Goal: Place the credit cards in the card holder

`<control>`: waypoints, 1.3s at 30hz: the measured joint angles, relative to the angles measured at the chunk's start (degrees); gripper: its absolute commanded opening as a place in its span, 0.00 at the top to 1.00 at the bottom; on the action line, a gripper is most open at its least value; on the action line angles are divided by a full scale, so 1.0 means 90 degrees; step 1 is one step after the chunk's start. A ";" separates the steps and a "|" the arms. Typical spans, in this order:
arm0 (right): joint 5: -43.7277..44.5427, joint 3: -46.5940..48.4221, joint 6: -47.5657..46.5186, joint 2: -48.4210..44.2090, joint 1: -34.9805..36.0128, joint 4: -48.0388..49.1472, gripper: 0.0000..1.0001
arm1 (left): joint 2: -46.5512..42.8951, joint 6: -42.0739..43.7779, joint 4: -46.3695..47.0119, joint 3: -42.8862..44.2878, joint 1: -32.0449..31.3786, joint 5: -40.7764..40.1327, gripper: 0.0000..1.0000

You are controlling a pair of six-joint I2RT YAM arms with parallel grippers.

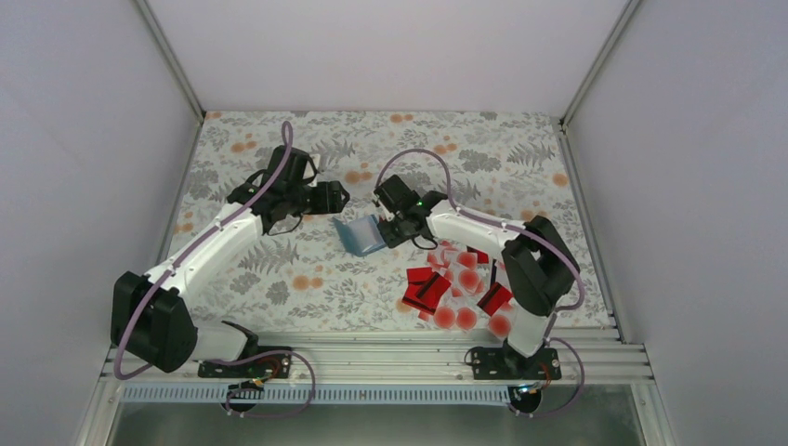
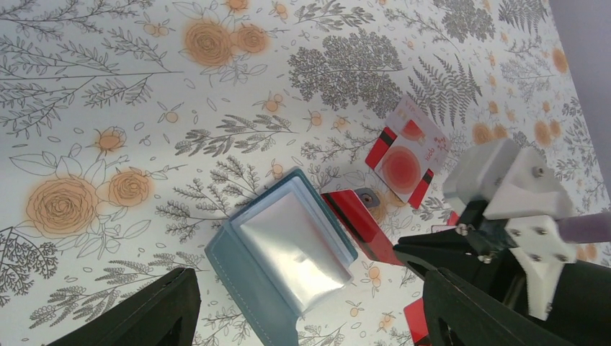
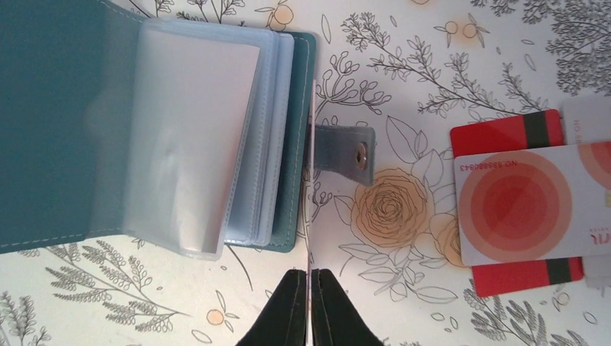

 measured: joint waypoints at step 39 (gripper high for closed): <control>-0.4138 -0.1132 0.0223 -0.0182 -0.1897 0.1474 0.86 | 0.2244 -0.0993 -0.0010 0.0716 -0.0488 0.1627 0.25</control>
